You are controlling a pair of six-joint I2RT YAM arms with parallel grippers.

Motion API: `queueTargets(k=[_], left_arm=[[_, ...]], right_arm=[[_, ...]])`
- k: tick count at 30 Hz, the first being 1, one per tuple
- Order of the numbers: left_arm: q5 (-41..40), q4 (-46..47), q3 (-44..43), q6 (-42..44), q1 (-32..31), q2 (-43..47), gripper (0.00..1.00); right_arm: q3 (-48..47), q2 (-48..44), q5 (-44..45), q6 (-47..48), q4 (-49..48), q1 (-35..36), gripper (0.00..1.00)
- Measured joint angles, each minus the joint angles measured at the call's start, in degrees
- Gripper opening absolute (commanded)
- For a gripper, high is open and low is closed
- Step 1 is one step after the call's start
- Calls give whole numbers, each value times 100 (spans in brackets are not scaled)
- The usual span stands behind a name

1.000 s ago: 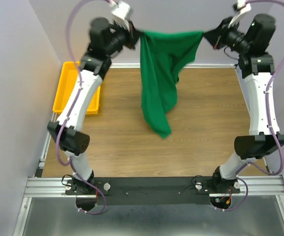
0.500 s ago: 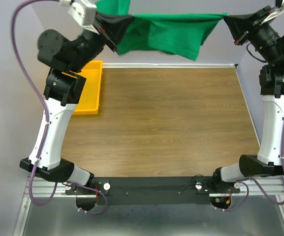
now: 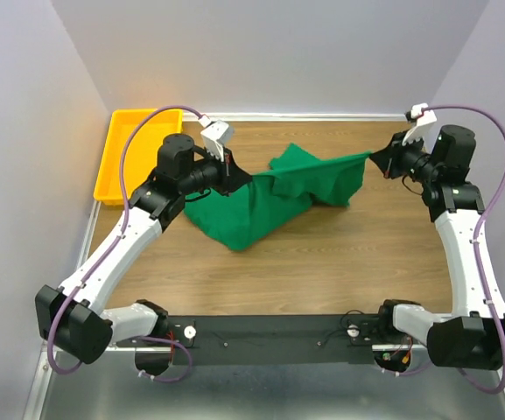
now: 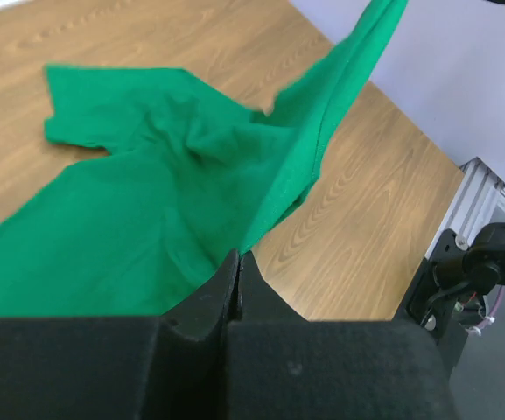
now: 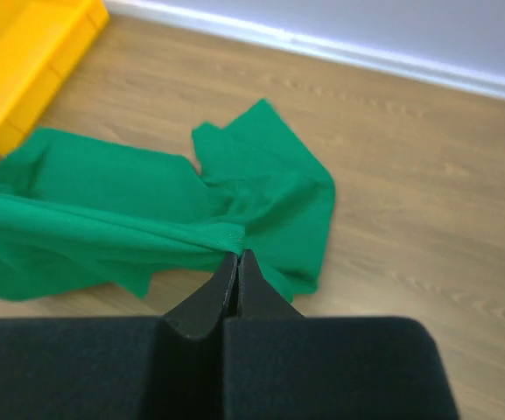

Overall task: Fold and stack the t-shirts
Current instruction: Flatten the tshirt out

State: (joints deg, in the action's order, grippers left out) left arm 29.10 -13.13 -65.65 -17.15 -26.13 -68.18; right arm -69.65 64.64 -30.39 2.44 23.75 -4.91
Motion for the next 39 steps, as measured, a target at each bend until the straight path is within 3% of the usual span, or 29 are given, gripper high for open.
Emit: queueTargets(k=[5,10,13,20,25,26,27,28,30,31,32,33,36,39], left_arm=[[-2,160,-90,22,2,-492,0],[188,258,-1040,195,-24,-1580,0],[398,232,-1338,348,-83,-1773,0],[953,4,-813,468,-549,-1025,0],[1141,-256,444,-44,-1786,9,3],[1139,-264,608,-160,-1985,59,26],[1145,-297,811,-304,-2299,85,35],[1128,-332,964,-385,-2490,61,43],[986,-664,1119,-595,-2756,-33,59],[909,-807,1126,-632,-2804,-59,62],[669,-1036,1078,-638,-2809,-70,67],[496,-1191,1016,-616,-2793,-52,71],[-205,-1543,723,-509,-2608,125,72],[-684,-1554,695,-424,-1803,450,72]], right_arm=[[197,275,72,177,66,-17,1],[-466,1152,173,214,35,-98,1],[-667,1207,227,337,37,-133,0],[-485,212,249,1335,520,-229,1],[708,-1534,448,3128,2035,-251,1],[955,-1849,592,3526,2500,-258,6],[1095,-2028,667,3696,2796,-260,21],[1255,-2173,804,3875,3101,-260,41],[1423,-2236,1121,4118,3530,-264,69],[1462,-2212,1233,4229,3659,-269,76],[1475,-2118,1327,4282,3779,-271,94],[1475,-2044,1436,4286,3849,-271,100],[1473,-1773,1469,4269,3853,-271,100],[1478,-1394,1421,4144,3683,-271,100]])
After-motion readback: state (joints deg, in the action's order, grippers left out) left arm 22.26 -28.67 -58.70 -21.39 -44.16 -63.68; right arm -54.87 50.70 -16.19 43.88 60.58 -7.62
